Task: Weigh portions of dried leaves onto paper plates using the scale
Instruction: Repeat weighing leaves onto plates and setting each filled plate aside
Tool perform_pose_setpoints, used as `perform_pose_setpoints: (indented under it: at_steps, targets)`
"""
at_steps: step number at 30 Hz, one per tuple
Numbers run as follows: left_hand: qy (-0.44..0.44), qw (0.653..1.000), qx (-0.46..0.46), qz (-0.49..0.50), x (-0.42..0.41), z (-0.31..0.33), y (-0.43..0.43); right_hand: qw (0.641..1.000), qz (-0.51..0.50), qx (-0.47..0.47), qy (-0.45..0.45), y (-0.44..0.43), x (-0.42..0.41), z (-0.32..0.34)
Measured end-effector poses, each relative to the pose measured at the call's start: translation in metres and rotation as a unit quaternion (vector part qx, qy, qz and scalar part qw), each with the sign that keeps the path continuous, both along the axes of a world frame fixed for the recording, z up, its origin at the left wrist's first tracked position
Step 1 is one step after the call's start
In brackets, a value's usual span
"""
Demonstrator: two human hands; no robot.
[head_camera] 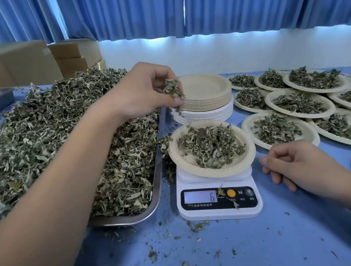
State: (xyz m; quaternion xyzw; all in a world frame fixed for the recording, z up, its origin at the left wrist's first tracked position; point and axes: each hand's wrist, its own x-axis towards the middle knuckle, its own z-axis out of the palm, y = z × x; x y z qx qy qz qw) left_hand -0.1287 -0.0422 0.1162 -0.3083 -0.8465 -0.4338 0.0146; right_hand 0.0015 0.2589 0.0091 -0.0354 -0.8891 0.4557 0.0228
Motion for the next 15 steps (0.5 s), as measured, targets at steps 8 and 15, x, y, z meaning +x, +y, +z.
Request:
perform_pose_setpoints:
  at_steps: [8,15]
  targets:
    - [-0.102,0.883,-0.43,0.156,-0.016,-0.007,-0.043,1.0,-0.001,-0.001,-0.003,-0.001,0.0,0.001]
    - [-0.024,0.923,-0.33,0.197,-0.017,-0.009,-0.026,1.0,-0.004,-0.004,-0.002,-0.003,0.001,0.002]
